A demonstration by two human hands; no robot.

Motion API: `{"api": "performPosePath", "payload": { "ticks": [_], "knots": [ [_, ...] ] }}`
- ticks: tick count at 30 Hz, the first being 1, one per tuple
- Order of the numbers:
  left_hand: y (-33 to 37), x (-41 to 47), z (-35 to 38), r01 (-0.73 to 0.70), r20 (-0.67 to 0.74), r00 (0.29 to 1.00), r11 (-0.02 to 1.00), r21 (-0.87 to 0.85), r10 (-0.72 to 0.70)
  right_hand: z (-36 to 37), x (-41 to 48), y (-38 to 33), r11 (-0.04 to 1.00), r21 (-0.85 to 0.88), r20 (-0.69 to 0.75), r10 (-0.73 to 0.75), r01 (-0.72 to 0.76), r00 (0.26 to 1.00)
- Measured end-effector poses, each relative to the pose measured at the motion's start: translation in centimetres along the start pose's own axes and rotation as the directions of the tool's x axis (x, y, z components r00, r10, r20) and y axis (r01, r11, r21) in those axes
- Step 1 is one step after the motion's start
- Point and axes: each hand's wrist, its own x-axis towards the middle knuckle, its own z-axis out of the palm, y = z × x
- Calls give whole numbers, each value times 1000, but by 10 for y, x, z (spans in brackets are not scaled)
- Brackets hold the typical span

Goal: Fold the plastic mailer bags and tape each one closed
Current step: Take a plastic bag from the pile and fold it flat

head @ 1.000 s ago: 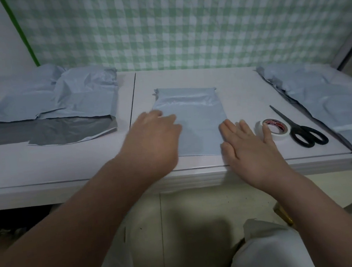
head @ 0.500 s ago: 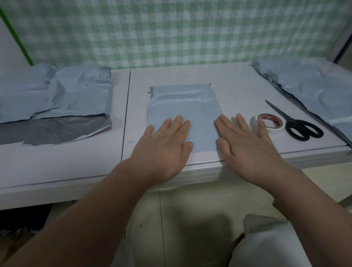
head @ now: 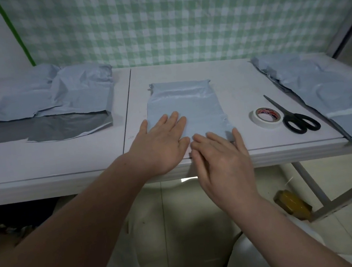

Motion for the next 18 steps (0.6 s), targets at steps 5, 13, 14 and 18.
{"api": "performPosePath", "payload": {
  "ticks": [5,13,14,18],
  "knots": [
    [1,0,-2,6,8,1000,1000,1,-6,-10,-4,18,990,-111,-47,87,-92,995],
    [2,-2,-5,10,32,999,1000,-13,-10,-27,-7,42,971,-163,-179,145,-174,973],
    [2,-2,-5,11,30,999,1000,-14,-11,-27,-7,42,973,-153,-186,143,-172,972],
    [3,-3,-6,9,32,999,1000,-20,-9,-36,0,41,935,-11,-111,352,-356,929]
  ]
}}
